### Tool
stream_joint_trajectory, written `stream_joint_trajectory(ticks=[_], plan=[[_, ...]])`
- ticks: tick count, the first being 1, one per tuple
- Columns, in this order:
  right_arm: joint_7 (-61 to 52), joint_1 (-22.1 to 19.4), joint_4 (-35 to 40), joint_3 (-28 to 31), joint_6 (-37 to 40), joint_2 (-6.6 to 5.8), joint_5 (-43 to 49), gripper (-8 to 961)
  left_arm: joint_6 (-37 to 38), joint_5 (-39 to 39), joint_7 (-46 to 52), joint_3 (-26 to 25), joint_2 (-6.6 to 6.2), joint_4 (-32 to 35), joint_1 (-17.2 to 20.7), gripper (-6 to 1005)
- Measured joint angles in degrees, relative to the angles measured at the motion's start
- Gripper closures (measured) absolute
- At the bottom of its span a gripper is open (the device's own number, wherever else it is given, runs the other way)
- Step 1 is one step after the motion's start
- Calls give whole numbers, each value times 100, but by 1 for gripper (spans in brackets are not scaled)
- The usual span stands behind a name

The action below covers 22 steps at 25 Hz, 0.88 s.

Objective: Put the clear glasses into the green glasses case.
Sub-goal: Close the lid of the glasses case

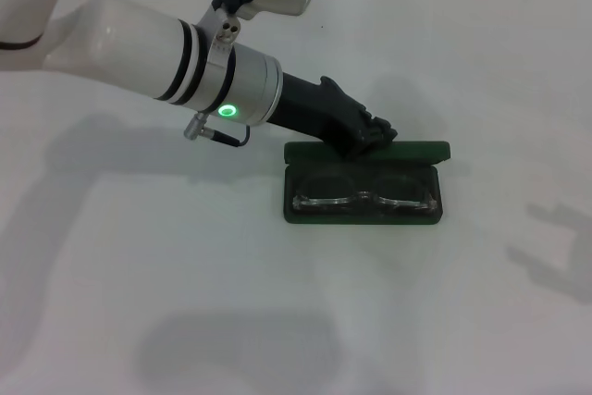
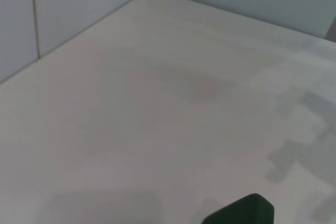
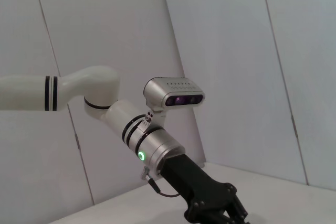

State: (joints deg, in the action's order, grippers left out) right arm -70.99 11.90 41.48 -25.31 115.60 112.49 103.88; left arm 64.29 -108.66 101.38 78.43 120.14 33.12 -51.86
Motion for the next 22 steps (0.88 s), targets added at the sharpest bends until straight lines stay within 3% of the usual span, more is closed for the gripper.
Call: stream_joint_trajectory(ticks=[6,22], plan=[[7,-31,0,0,-4,0,0,269,222,-14,-8,104,0,-4,49,877],[6,-23,0,-30,1,9,0,253,346,296,-39,455,-2,128,412,858]])
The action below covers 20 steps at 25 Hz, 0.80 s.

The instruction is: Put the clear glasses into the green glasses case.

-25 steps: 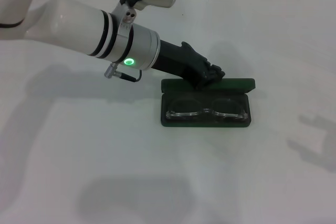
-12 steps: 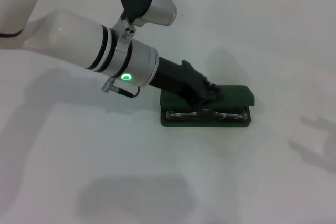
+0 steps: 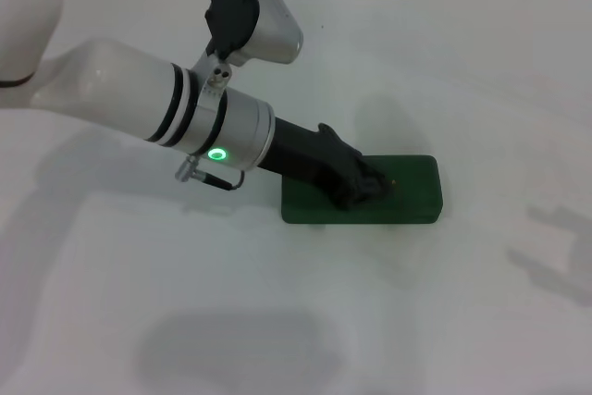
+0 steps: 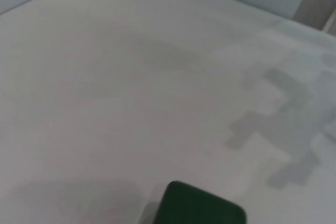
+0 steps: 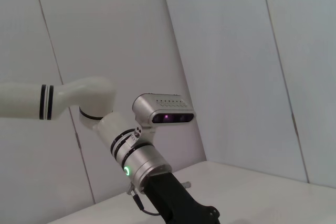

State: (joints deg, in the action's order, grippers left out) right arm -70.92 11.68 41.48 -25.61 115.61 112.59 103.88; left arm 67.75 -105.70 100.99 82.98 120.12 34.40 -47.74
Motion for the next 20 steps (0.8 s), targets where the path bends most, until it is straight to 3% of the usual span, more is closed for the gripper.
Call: stream_joint_trajectory(ticks=[2,7,11,15,20], plan=[[0,-14,0,7,12,0,0,248,29,46,0,44,-5,68,27,855],[-2,-50,-2,22,15,-23,8,234,830,288,45,68,-46,1115,425,848],[-31,-18,6,21,10,-18,25,223,1588,299,27,-202,-76,1848,785,843],[-34,143,39,-27,-14,133,24,211,2357,409,-189,-1023,-83,2206,1354,785],[-24,462,-233,-330,-51,201,-12,198,3260,959,-925,-2068,-127,1723,1888,636]])
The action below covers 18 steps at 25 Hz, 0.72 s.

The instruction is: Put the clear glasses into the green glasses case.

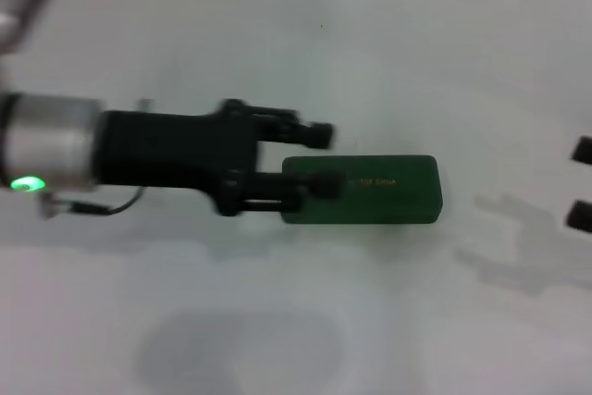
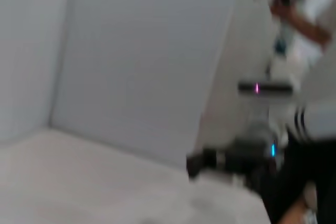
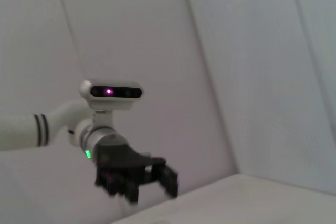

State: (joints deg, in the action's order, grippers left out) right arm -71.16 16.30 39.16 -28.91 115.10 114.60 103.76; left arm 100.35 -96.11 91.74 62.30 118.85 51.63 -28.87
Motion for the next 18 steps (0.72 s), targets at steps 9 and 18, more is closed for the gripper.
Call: stream_joint_trajectory(ticks=[9,18], plan=[[-116,651,-322,-990,-261,83,-209,112,422,-54,-430,-288,5,332,507,229],[-153,1118,-427,-1778,-544,141,-403,111,453,-93,-605,-296,-40,151,537,111]])
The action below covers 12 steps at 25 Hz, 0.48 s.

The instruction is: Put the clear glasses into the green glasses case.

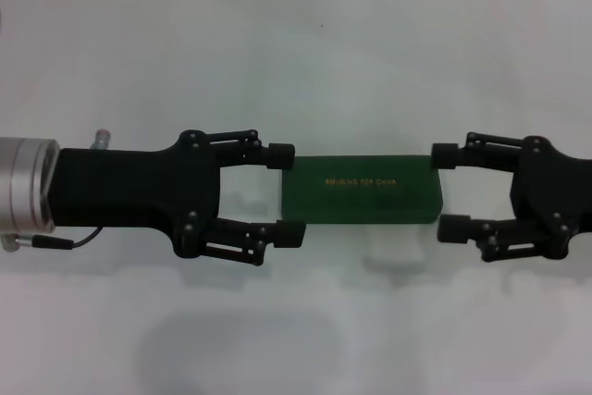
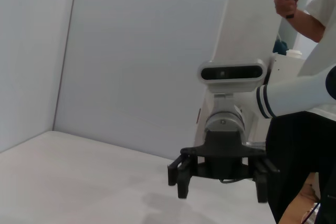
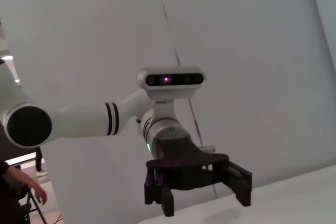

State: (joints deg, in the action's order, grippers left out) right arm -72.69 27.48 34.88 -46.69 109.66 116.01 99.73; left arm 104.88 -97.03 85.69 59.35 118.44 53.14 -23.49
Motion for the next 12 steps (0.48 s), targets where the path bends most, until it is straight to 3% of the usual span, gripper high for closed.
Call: stream_joint_trajectory(ticks=[12], plan=[[2,9,-59,-354,-131,8,-186,102,19,0,73,-24,-24,-9,11,111]])
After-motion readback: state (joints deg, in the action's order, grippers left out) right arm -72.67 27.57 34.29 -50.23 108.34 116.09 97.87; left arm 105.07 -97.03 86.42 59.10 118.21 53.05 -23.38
